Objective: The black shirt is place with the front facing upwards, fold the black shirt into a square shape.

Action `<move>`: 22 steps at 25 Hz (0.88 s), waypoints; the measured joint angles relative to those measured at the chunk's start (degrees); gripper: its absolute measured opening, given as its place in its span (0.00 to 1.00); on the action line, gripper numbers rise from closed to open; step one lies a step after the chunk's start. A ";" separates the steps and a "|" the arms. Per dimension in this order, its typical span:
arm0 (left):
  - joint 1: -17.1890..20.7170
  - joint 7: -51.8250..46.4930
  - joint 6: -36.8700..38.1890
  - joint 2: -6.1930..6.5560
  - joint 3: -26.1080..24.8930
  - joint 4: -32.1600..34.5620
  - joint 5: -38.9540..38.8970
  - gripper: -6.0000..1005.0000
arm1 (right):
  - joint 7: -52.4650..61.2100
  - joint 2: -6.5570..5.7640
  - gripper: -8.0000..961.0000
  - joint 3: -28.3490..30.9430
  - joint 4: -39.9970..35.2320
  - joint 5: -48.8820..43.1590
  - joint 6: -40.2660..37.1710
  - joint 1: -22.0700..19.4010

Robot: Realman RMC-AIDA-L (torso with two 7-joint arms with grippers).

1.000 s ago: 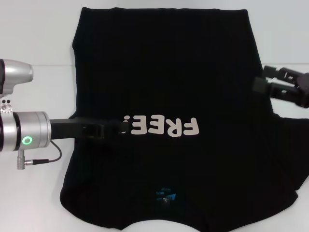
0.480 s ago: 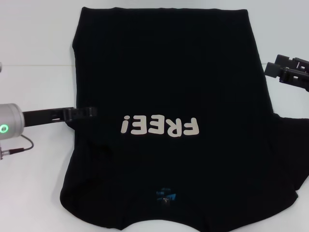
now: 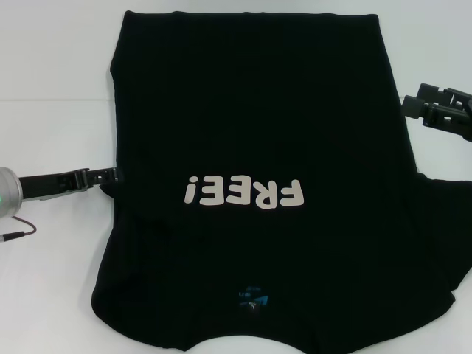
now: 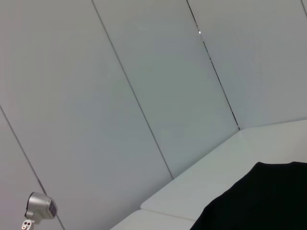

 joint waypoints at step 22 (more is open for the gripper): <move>-1.49 0.21 -0.79 -0.31 3.47 -1.13 0.06 0.91 | 0.02 -0.08 0.92 0.02 -0.42 0.21 0.05 -0.39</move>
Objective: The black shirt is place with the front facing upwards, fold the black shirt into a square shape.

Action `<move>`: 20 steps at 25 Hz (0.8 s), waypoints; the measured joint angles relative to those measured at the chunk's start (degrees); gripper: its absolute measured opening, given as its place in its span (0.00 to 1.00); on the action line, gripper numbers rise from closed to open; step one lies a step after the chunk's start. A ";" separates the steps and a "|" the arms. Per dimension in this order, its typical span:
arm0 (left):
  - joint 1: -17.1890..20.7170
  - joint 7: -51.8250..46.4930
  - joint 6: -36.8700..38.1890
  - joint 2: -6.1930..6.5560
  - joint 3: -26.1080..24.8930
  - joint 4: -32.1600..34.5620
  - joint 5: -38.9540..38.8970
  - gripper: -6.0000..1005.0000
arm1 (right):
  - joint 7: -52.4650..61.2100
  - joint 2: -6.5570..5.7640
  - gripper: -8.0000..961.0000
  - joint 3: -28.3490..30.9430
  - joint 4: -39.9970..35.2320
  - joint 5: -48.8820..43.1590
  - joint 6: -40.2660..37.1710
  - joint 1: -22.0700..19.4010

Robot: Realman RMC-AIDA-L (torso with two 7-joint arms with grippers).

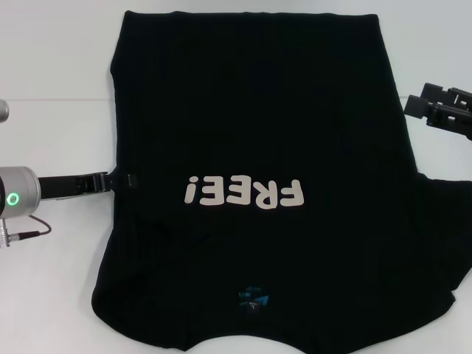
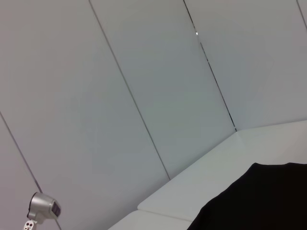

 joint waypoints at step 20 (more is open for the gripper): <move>-1.92 -0.08 0.76 0.00 0.88 1.57 -0.35 0.21 | 0.00 0.13 0.92 0.02 -0.11 0.04 0.03 0.12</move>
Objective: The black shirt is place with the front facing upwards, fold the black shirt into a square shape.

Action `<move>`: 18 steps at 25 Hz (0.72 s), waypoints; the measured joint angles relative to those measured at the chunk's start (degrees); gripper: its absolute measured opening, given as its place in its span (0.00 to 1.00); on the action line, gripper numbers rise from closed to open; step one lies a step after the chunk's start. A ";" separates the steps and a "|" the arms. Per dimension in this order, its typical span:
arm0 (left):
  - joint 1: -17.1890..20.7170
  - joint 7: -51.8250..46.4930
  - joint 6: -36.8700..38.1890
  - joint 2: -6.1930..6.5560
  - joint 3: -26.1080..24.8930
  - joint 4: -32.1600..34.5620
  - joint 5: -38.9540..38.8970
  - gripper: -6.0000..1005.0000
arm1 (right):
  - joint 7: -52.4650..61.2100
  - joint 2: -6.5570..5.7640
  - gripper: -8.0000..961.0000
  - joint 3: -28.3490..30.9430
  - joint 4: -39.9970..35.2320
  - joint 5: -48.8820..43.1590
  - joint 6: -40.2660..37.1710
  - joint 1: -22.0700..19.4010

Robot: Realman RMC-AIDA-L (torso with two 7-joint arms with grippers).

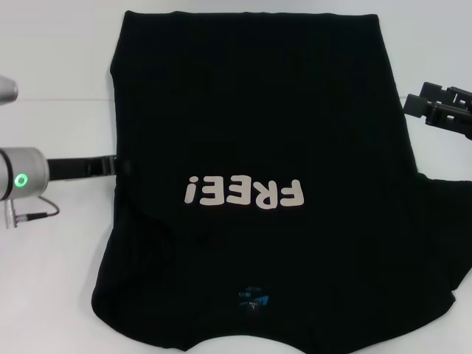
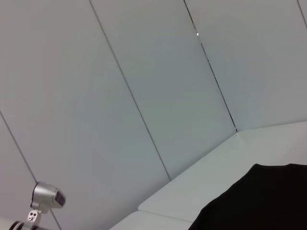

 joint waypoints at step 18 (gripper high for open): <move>-5.78 0.03 -0.04 -5.22 -0.48 -0.42 -5.01 0.14 | -1.30 0.24 0.92 -0.17 0.43 -0.27 -0.32 -0.27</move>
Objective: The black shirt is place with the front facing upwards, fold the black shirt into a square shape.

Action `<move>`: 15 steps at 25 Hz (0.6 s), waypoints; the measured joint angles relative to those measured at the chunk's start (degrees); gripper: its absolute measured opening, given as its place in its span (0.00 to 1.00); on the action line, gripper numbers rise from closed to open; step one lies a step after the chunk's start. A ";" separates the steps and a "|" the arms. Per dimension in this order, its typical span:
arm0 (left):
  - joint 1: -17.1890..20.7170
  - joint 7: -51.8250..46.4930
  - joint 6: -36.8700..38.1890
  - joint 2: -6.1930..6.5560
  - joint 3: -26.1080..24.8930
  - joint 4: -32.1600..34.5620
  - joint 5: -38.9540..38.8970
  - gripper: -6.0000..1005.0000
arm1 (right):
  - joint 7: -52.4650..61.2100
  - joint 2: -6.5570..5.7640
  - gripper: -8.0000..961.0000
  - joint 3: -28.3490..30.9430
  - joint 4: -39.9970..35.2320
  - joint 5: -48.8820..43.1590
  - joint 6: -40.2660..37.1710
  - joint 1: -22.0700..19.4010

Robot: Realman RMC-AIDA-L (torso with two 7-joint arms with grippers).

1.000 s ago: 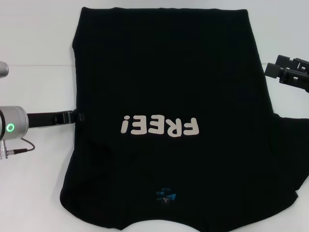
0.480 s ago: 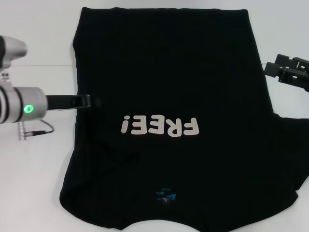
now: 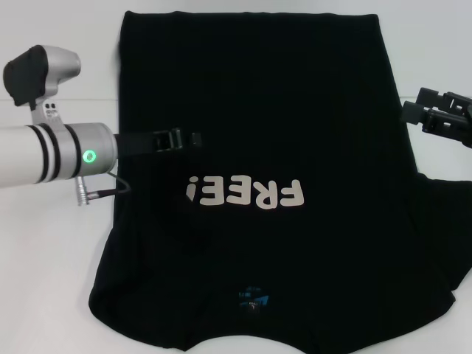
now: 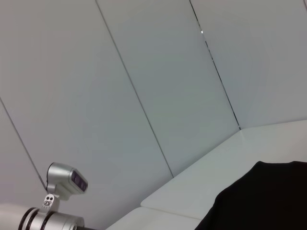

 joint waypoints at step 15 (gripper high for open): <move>2.46 2.58 9.77 -0.03 -0.15 0.54 -10.45 0.49 | 2.67 -1.70 0.92 0.35 -0.50 -0.23 0.11 -0.70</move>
